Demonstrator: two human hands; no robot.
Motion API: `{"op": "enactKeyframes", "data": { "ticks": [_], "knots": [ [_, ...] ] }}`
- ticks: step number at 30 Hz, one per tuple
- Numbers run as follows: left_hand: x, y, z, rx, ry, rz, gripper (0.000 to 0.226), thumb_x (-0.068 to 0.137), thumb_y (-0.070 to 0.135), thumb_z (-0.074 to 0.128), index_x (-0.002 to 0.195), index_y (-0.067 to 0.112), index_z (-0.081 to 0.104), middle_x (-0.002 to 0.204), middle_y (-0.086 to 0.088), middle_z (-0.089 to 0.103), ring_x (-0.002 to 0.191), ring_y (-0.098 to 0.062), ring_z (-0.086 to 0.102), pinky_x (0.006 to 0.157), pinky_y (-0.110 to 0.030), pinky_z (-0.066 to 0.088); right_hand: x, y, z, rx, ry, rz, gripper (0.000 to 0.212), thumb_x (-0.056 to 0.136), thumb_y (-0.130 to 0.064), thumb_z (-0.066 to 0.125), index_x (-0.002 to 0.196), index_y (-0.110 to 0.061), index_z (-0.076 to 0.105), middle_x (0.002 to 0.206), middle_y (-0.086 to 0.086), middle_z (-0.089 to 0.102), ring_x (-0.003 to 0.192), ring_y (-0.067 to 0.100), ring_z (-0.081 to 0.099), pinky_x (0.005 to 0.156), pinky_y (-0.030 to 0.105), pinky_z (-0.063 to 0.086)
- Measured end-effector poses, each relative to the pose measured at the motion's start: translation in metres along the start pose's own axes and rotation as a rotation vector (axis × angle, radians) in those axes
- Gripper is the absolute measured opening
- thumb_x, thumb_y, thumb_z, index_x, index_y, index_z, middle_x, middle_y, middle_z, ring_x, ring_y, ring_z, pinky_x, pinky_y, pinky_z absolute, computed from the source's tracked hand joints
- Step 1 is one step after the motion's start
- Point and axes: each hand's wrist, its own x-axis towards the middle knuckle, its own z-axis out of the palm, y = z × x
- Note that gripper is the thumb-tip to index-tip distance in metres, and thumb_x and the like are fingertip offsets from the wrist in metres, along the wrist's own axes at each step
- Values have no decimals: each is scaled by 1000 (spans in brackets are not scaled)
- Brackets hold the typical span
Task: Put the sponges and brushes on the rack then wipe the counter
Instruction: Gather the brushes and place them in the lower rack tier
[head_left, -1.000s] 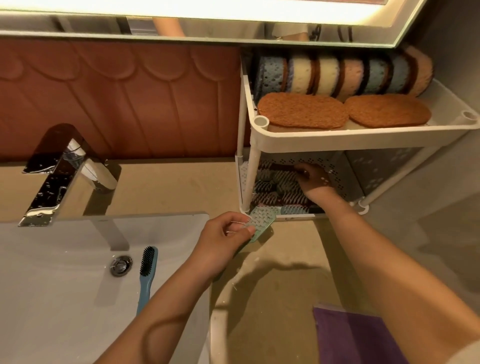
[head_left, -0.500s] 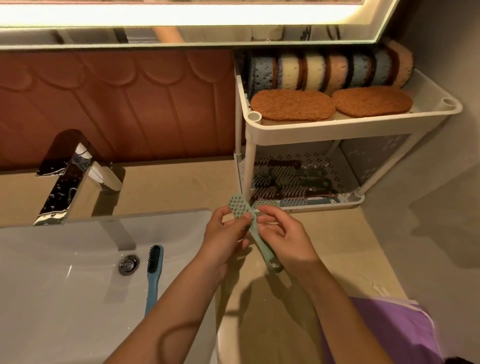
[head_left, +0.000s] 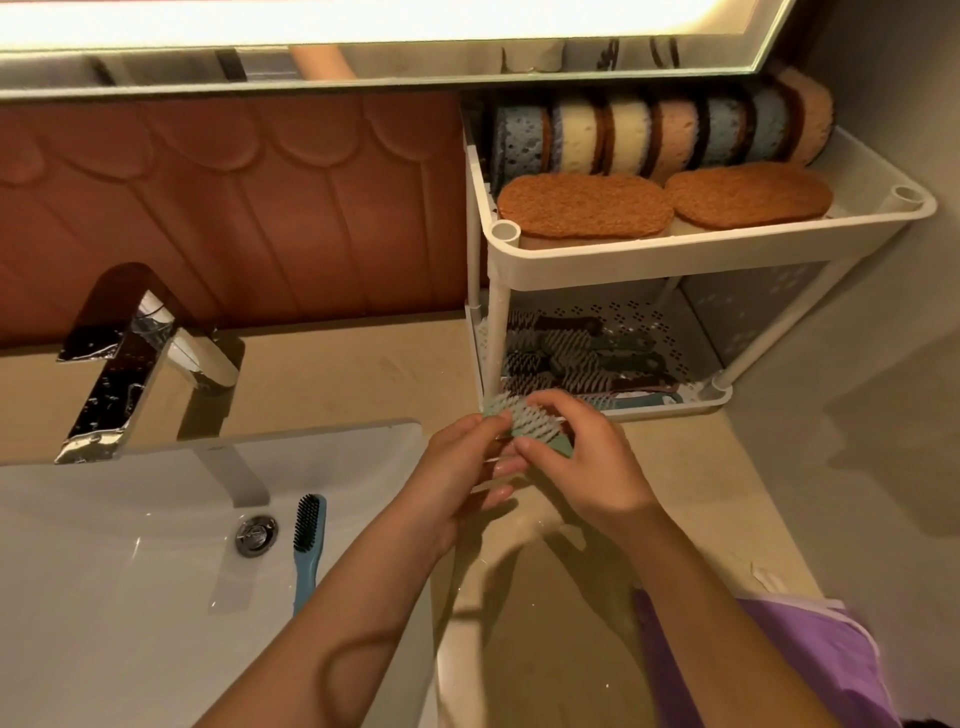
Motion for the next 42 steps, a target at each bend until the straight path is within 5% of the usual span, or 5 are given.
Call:
{"op": "enactKeyframes", "data": {
  "ticks": [6, 10, 18, 27, 42],
  "knots": [
    [21, 10, 5, 544, 233, 488, 55, 89, 25, 60, 136, 22, 31, 132, 0, 41, 107, -8, 43, 87, -17, 39, 31, 27, -25, -89, 71, 59, 33, 87, -25, 63, 119, -23, 57, 113, 1, 64, 105, 20, 59, 89, 39, 51],
    [36, 16, 11, 715, 193, 759, 44, 94, 21, 51, 135, 23, 36, 130, 6, 48, 110, -1, 44, 87, -4, 36, 68, 41, -35, -259, 76, 159, 42, 89, -24, 61, 130, -14, 53, 123, 12, 59, 115, 29, 54, 94, 33, 43],
    [56, 8, 2, 929, 377, 884, 24, 98, 29, 41, 120, 22, 46, 94, 0, 68, 80, -19, 65, 64, -39, 53, 142, 65, -47, -509, -41, 103, 42, 90, -23, 59, 130, -10, 51, 136, 17, 48, 126, 33, 44, 102, 36, 36],
    [56, 5, 2, 992, 404, 878, 23, 98, 33, 39, 117, 23, 45, 87, 1, 65, 66, -17, 58, 57, -30, 44, 180, 73, -44, -442, -105, 76, 69, 93, -25, 55, 149, -13, 16, 156, 12, 19, 144, 30, 18, 116, 36, 15],
    [56, 4, 3, 990, 426, 884, 23, 99, 33, 38, 115, 20, 46, 83, -2, 65, 65, -20, 58, 56, -31, 42, 203, 91, -34, -491, -178, 125, 50, 94, -25, 49, 142, -22, 37, 151, 9, 35, 137, 33, 32, 113, 47, 29]
  ]
}}
